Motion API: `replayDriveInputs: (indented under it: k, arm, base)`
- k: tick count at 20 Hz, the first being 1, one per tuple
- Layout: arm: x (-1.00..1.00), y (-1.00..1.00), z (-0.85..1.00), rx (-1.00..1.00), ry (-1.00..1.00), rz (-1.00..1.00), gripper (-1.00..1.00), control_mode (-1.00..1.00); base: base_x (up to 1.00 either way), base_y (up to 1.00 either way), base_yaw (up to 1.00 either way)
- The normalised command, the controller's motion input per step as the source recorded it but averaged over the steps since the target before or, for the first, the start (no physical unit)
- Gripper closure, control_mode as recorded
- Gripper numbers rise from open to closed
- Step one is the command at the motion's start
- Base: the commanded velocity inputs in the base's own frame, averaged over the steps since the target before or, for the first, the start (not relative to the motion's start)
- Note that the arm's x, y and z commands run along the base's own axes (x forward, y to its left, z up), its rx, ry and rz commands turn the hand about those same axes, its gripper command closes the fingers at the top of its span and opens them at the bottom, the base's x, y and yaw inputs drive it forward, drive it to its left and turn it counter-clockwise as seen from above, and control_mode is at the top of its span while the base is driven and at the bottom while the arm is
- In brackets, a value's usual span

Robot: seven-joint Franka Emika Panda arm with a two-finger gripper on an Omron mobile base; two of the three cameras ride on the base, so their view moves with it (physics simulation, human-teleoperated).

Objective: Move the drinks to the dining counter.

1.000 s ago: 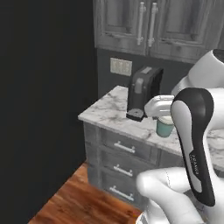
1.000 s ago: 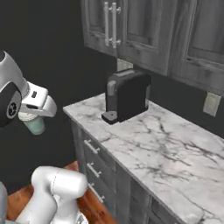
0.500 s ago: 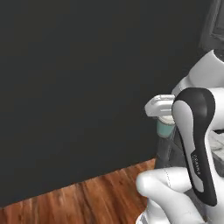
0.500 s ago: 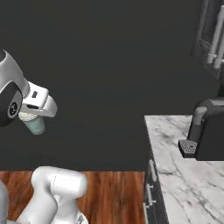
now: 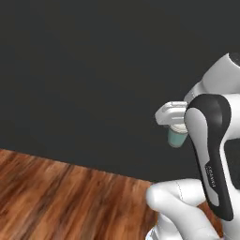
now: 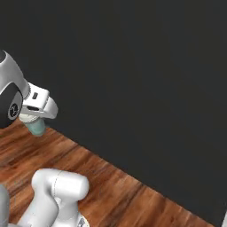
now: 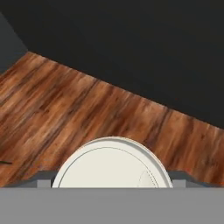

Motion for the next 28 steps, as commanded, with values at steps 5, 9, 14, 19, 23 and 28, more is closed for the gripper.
replayDriveInputs:
  k: [5,9,14,19,23,28]
  arm:
    - [0.00,0.00,0.00,0.00,0.00,0.00,1.00,1.00]
    - [0.00,0.00,0.00,0.00,0.00,0.00,1.00,1.00]
    - [0.00,0.00,0.00,0.00,0.00,0.00,1.00,1.00]
    - [0.00,0.00,0.00,0.00,0.00,0.00,1.00,1.00]
    - [0.00,0.00,0.00,0.00,0.00,0.00,1.00,1.00]
    - [0.00,0.00,0.00,0.00,0.00,0.00,1.00,1.00]
  base:
    - [0.00,0.00,1.00]
    - [0.00,0.00,1.00]
    - [0.00,0.01,1.00]
    - [0.60,0.27,0.68]
    - [1.00,0.69,0.01]
    - [1.00,0.75,-0.02]
